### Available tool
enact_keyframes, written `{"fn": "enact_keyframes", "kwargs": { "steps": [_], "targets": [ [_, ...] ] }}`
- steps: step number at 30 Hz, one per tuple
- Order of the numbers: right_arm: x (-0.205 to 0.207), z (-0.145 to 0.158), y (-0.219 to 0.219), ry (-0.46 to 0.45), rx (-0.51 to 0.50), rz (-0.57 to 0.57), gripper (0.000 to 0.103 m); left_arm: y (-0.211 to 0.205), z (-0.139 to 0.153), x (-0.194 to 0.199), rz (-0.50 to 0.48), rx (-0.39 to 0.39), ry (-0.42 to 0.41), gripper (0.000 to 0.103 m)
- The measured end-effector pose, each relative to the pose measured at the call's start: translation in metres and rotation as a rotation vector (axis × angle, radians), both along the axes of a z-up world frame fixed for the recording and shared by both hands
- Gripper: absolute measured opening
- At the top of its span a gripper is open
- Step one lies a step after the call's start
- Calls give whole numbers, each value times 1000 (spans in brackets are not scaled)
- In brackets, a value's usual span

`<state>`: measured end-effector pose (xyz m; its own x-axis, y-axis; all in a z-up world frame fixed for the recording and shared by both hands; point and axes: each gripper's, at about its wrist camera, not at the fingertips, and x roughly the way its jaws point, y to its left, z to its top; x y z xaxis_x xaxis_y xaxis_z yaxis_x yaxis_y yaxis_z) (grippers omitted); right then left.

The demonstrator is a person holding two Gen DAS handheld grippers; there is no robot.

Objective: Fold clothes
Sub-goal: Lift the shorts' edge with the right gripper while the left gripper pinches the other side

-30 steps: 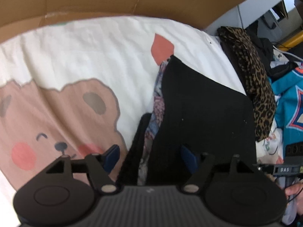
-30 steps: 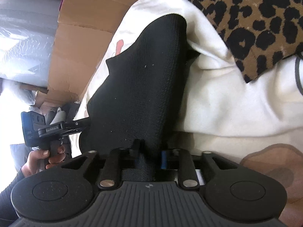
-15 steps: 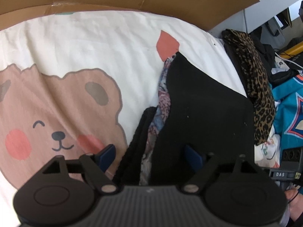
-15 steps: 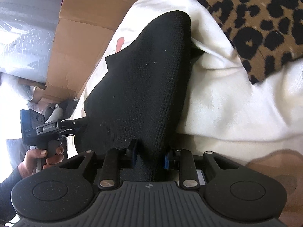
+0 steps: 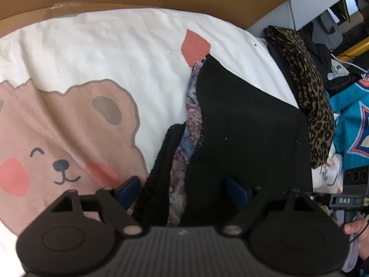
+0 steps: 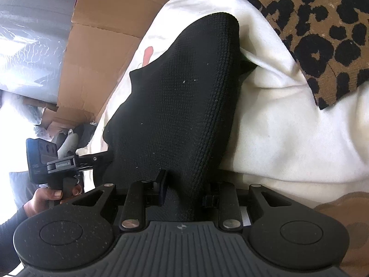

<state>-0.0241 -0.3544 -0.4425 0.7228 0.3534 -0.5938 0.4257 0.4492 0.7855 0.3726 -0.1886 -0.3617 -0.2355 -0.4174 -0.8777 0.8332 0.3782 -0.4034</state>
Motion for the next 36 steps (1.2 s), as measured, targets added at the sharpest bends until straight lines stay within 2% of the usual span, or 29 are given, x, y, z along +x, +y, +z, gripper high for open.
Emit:
{"fn": "enact_keyframes", "kwargs": {
  "steps": [1, 2, 6, 12, 22, 30, 34, 36],
  "targets": [
    [0, 1, 0, -2, -7, 2, 20, 0, 0, -1, -5, 0, -2, 80],
    [0, 1, 0, -4, -6, 0, 9, -1, 0, -2, -14, 1, -9, 78],
    [-3, 3, -1, -14, -1, -8, 7, -3, 3, -4, -33, 3, -8, 65],
    [-7, 14, -4, -13, -10, -1, 6, -1, 4, -1, -22, -1, 24, 57],
    [-20, 35, -23, 36, -39, -22, 6, 7, 0, -20, 19, -14, 137, 53],
    [-30, 47, -40, 85, -59, -32, 6, 10, 4, -39, 21, -3, 187, 50],
    [-30, 44, -48, 92, -58, -33, 6, 8, 11, -44, -2, -6, 142, 53],
    [-29, 39, -48, 88, -53, -38, 9, 6, 15, -45, -13, -3, 118, 59]
  ]
}}
